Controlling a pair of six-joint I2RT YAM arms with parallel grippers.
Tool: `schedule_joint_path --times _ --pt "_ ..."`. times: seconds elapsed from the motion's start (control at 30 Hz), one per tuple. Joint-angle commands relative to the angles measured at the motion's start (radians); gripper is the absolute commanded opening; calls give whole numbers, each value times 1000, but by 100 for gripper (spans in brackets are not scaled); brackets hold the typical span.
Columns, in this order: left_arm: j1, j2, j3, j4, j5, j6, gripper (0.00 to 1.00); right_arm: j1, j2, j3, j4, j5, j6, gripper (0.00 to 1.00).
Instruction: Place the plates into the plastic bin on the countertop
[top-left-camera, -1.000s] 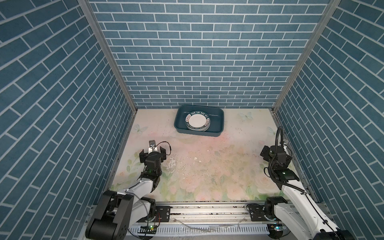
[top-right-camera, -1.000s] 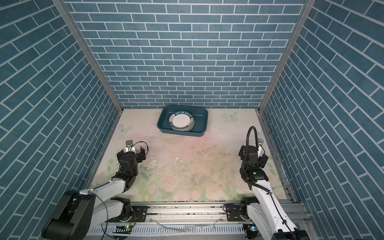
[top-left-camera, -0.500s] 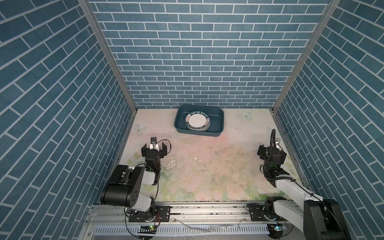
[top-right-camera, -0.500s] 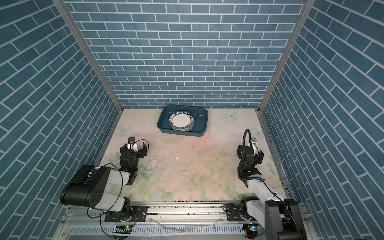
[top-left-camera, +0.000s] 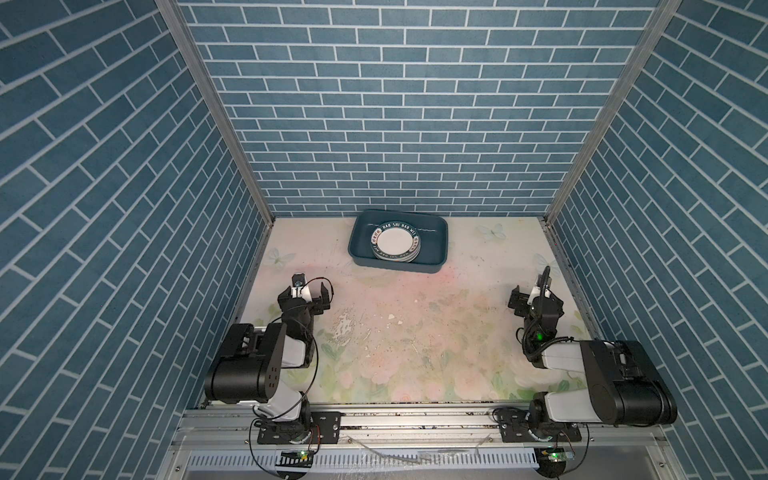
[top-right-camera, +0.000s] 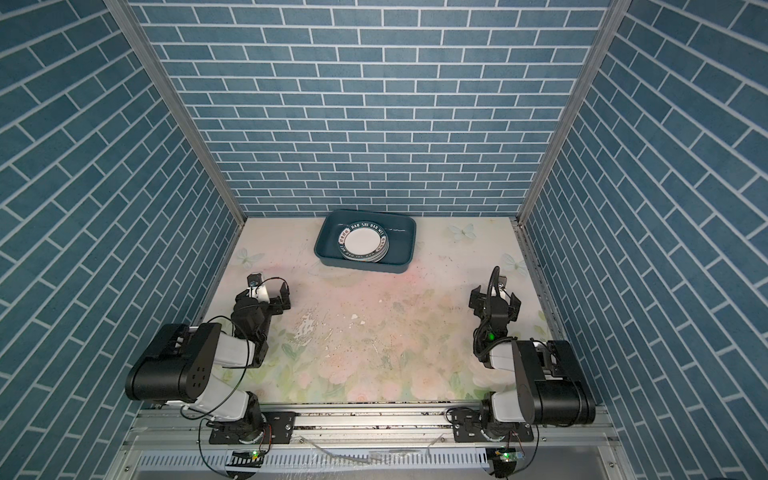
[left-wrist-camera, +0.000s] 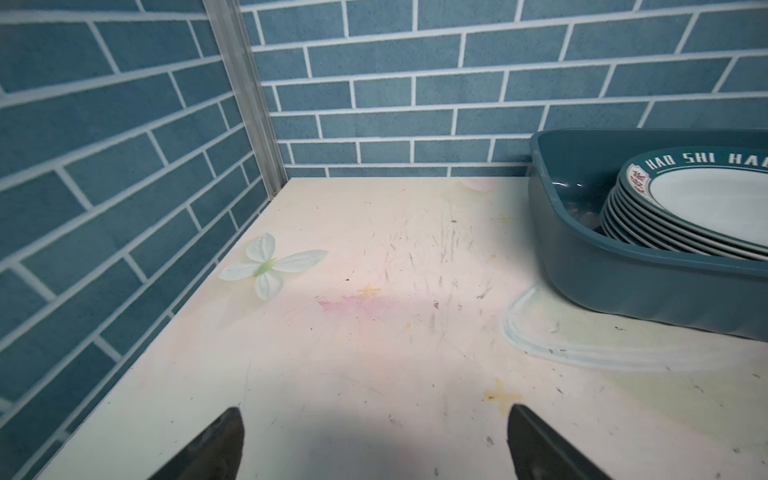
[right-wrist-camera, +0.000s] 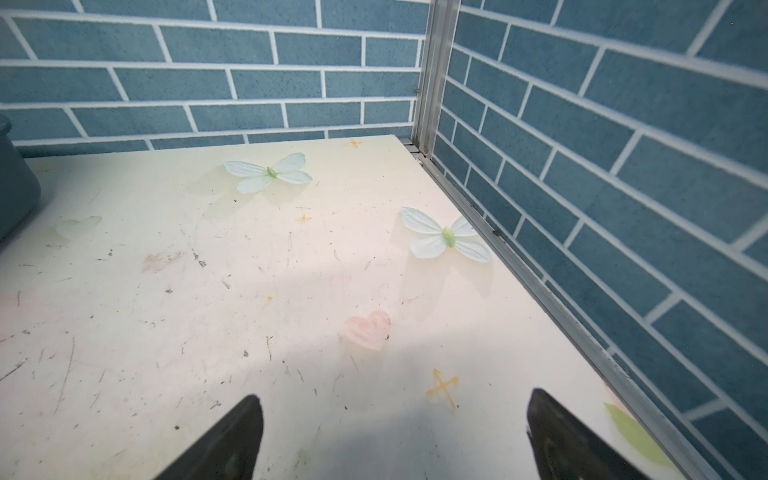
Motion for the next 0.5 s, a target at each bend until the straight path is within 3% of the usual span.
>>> schedule_joint_path --times 0.0,0.1,0.2,0.33,0.47 --pt "5 -20 61 -128 78 11 100 -10 70 10 143 -49 -42 99" --pt "4 -20 71 -144 91 17 100 -12 143 17 211 -58 -53 99" --pt "4 -18 77 -153 86 14 100 -25 131 48 134 -85 -42 99" --pt "4 -19 128 -259 90 18 100 -75 115 166 -129 -187 -7 99" --pt "4 -18 131 -262 92 20 100 -103 119 169 -131 -233 7 99"
